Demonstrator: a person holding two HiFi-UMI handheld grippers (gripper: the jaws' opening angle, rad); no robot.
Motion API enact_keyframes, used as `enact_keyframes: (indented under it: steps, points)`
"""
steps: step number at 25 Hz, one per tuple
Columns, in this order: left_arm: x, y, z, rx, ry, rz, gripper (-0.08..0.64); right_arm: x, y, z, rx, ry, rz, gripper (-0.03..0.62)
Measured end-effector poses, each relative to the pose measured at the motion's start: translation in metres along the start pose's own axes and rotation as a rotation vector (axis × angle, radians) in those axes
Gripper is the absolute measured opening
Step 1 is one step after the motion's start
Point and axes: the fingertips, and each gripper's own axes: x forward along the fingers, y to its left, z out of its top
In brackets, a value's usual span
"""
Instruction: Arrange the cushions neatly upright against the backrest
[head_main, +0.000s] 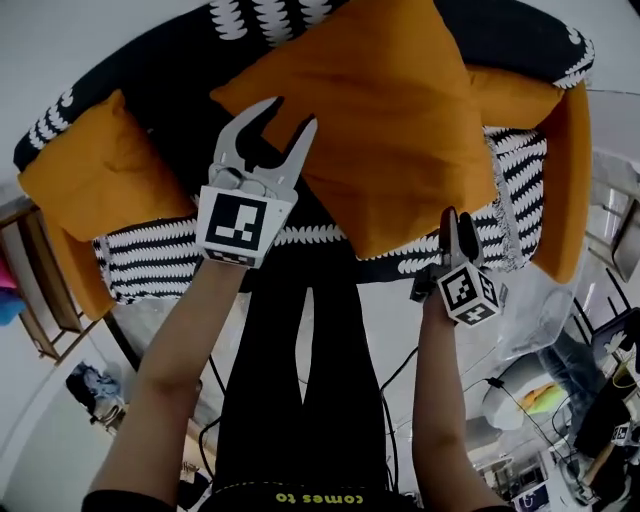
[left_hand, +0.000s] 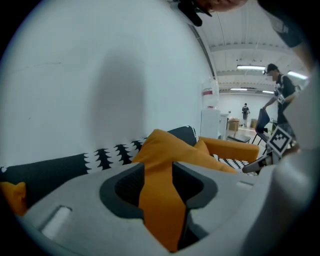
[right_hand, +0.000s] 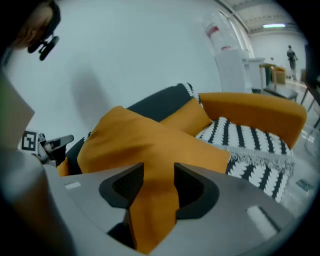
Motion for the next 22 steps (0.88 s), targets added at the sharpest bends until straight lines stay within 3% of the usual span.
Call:
enact_keyframes:
  steps: [2,5,9,12,19,22]
  points:
    - [0.02,0.003,0.005,0.048,-0.001,0.0,0.191,0.011,-0.021,-0.014,0.065,0.042,-0.029,0.246]
    - [0.055,0.006,0.01,0.106,0.02,-0.016,0.257,0.021,-0.039,-0.019,0.046,0.07,-0.062,0.329]
    - [0.087,0.012,0.024,0.188,0.025,-0.025,0.306,0.036,-0.038,-0.017,0.038,0.095,0.0,0.38]
    - [0.107,0.015,0.011,0.179,0.08,-0.036,0.358,0.052,-0.037,-0.021,-0.013,0.124,0.027,0.405]
    - [0.125,0.014,-0.01,0.189,0.154,-0.047,0.339,0.078,-0.041,-0.031,-0.039,0.157,0.026,0.399]
    - [0.122,0.01,-0.012,0.22,0.171,-0.054,0.282,0.075,-0.041,-0.028,-0.021,0.159,0.016,0.336]
